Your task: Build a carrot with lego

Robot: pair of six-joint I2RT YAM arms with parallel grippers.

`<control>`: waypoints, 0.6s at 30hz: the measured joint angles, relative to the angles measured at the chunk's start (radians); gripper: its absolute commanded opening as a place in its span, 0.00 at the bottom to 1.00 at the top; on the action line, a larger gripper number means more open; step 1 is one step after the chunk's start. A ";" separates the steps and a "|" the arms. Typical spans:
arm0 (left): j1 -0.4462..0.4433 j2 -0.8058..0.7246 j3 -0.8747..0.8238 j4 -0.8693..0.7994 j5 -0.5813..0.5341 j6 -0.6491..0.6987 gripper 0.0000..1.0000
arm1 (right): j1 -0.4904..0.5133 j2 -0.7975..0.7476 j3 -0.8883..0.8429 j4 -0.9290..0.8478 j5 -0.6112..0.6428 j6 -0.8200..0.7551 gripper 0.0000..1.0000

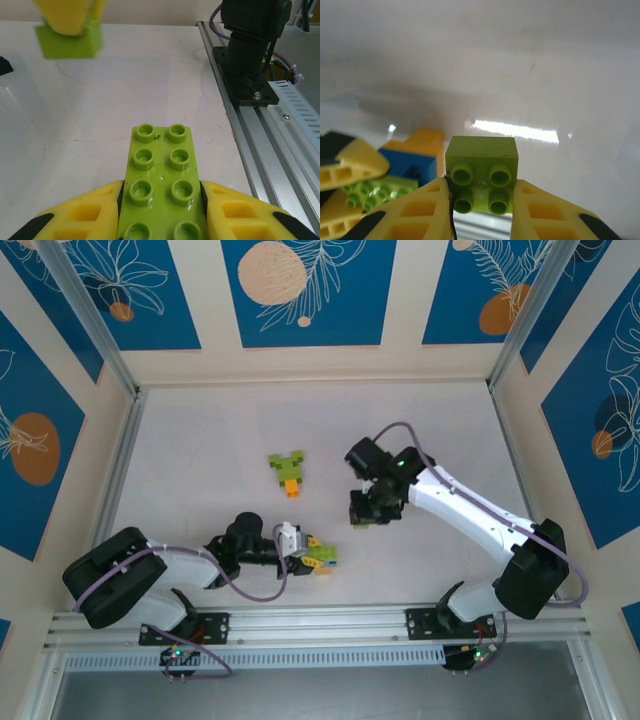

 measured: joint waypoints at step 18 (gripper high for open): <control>0.000 0.039 0.019 0.021 0.015 0.007 0.28 | 0.182 0.031 0.022 -0.044 0.004 0.260 0.27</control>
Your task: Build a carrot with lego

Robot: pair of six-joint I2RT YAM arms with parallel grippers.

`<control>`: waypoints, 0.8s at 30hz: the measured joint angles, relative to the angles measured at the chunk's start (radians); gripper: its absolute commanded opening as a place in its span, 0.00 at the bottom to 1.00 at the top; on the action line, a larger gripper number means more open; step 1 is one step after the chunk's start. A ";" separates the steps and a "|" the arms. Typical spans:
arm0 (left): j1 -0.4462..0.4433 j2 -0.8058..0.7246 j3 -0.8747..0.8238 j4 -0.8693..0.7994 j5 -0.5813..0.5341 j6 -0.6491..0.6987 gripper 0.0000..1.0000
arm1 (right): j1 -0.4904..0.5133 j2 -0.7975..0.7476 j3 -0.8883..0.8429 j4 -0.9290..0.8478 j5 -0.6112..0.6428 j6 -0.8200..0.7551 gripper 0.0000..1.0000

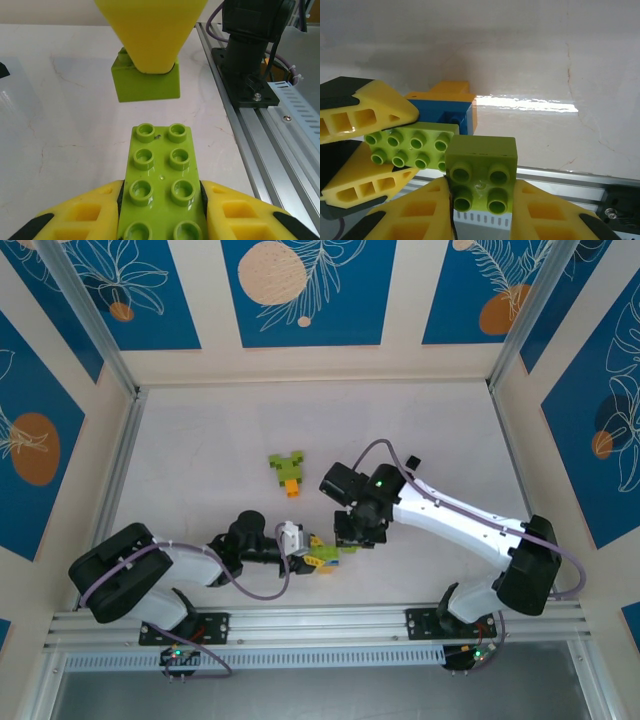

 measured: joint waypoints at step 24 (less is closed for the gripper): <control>0.001 0.006 0.005 0.001 0.003 0.000 0.28 | 0.012 0.016 0.014 0.019 0.014 0.019 0.25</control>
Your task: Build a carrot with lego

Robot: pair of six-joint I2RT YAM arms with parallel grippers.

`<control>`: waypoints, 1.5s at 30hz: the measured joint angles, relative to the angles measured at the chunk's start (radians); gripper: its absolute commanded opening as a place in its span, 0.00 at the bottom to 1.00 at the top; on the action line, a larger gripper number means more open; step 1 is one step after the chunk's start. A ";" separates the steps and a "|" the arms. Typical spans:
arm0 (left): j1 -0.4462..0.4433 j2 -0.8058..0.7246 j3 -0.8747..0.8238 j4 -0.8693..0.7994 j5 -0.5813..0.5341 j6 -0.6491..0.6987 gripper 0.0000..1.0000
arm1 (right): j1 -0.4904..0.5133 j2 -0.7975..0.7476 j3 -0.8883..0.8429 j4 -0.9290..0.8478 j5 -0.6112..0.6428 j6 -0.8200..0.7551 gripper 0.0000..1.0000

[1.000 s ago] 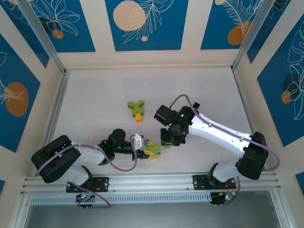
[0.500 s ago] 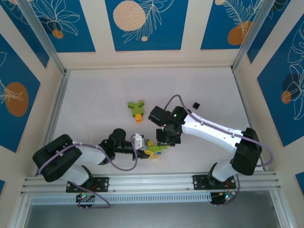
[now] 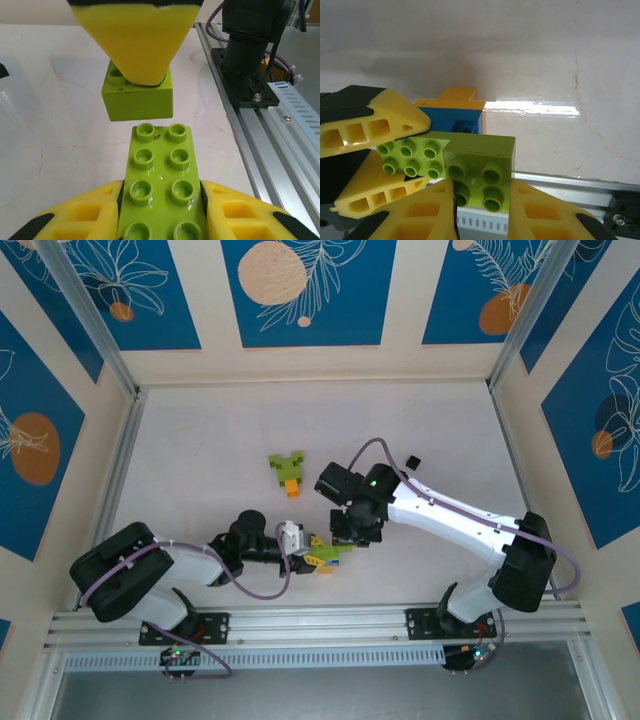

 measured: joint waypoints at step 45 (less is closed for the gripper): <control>0.000 -0.002 0.015 -0.031 0.000 0.011 0.28 | -0.861 0.214 0.083 0.206 0.042 -0.342 0.50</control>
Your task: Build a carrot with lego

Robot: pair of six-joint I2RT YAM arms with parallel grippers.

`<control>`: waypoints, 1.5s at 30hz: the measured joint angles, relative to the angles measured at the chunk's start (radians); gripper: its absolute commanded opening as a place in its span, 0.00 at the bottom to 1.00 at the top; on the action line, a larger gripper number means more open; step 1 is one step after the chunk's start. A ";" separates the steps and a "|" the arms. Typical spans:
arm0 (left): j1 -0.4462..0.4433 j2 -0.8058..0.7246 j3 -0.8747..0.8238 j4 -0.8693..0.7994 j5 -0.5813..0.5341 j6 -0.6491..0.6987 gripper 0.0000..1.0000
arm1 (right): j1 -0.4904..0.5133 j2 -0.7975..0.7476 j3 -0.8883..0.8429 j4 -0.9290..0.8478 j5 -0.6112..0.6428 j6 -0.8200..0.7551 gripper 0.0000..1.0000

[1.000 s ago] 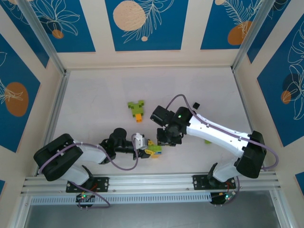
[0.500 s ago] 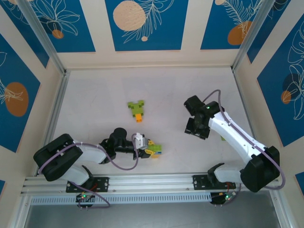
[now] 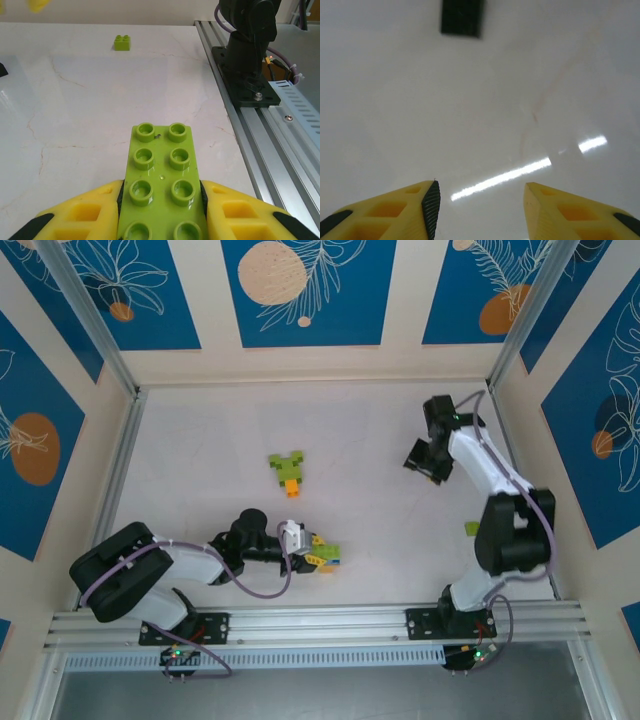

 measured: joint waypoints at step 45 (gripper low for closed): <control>0.000 0.009 0.026 -0.033 -0.001 0.014 0.27 | -0.064 0.483 0.368 0.005 -0.008 -0.018 0.52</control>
